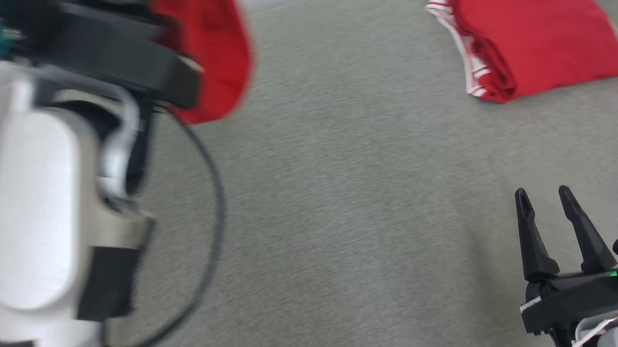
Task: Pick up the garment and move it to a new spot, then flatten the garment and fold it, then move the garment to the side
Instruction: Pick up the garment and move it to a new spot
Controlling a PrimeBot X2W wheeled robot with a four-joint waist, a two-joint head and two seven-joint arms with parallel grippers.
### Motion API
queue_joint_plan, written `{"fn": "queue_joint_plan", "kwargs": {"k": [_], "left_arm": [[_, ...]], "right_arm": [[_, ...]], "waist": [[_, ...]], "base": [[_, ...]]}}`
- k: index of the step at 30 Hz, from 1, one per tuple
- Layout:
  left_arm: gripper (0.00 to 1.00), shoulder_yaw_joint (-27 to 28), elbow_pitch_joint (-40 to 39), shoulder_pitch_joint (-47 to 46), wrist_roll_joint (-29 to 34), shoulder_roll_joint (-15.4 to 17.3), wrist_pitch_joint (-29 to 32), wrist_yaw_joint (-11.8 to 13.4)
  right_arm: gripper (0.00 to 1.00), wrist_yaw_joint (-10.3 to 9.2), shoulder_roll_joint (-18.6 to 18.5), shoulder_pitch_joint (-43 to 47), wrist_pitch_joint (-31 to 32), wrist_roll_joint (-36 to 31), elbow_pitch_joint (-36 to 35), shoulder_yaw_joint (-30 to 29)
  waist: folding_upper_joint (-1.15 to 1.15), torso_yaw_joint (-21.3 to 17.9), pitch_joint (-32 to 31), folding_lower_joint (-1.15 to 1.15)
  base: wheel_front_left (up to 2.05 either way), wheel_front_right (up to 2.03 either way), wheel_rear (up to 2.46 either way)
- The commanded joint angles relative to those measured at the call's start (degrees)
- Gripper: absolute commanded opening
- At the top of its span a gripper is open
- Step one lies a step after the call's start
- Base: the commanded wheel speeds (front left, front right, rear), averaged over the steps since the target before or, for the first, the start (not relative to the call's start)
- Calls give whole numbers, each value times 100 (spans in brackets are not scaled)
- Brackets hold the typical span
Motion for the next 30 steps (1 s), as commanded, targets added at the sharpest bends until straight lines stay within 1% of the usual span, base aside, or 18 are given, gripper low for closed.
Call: {"fn": "queue_joint_plan", "kwargs": {"k": [1, 3, 4, 9, 10, 12, 14, 19, 24, 25, 26, 27, 30], "left_arm": [[0, -104, -45, 147, -47, -158, -3, 19], [0, -260, -72, 284, -116, -321, -9, 54], [0, -468, -72, 536, -223, -485, -60, 131], [0, -696, -1, 1263, -464, -591, -268, 331], [0, -696, -1, 1263, -464, -591, -268, 331], [0, -727, 54, 1590, -505, -601, -381, 415], [0, -655, 153, 1973, -583, -564, -520, 507], [0, -434, 476, 2845, -630, -244, -847, 650], [0, -189, 751, 3442, -771, 20, -1153, 677], [10, -157, 790, 3518, -777, 67, -1189, 682], [47, -154, 820, 3566, -749, 106, -1242, 683], [100, -125, 820, 3604, -747, 116, -1309, 687], [100, -64, 784, 3709, -785, 136, -1475, 655]], "right_arm": [[100, -11, 15, 91, -50, 42, 57, 3], [100, -11, 16, 109, -76, 88, 113, -26], [100, -11, 18, 128, -110, 139, 170, -72], [100, -11, 19, 126, -144, 133, 222, -199], [100, -11, 19, 126, -144, 133, 222, -199], [100, -11, 17, 96, -150, 106, 213, -232], [100, -11, 17, 60, -144, 73, 209, -219], [100, -11, 15, -11, -137, -28, 217, -146], [100, -11, 15, -13, -84, -95, 223, -123], [100, -11, 16, -3, -64, -101, 217, -113], [100, -11, 16, 13, -63, -117, 208, -120], [100, -11, 15, 28, -52, -142, 203, -106], [100, -11, 10, 87, -17, -169, 175, -103]], "waist": [[0, -382, -85, 1], [0, -453, -80, 1], [0, -475, -58, 1], [0, -340, -33, 1], [0, -340, -33, 1], [0, -255, -12, 1], [0, -178, 1, 1], [0, -8, 16, 1], [0, 158, -48, 1], [0, 197, -65, 1], [0, 249, -95, 1], [0, 290, -126, 1], [0, 424, -258, 1]], "base": [[0, 0, 0], [0, 0, 0], [0, 0, 0], [0, 0, 0], [0, 0, 0], [0, 0, 0], [0, 0, 0], [0, 0, 0], [0, 0, 0], [0, 0, 0], [0, 0, 0], [0, 0, 0], [0, 0, 0]]}}
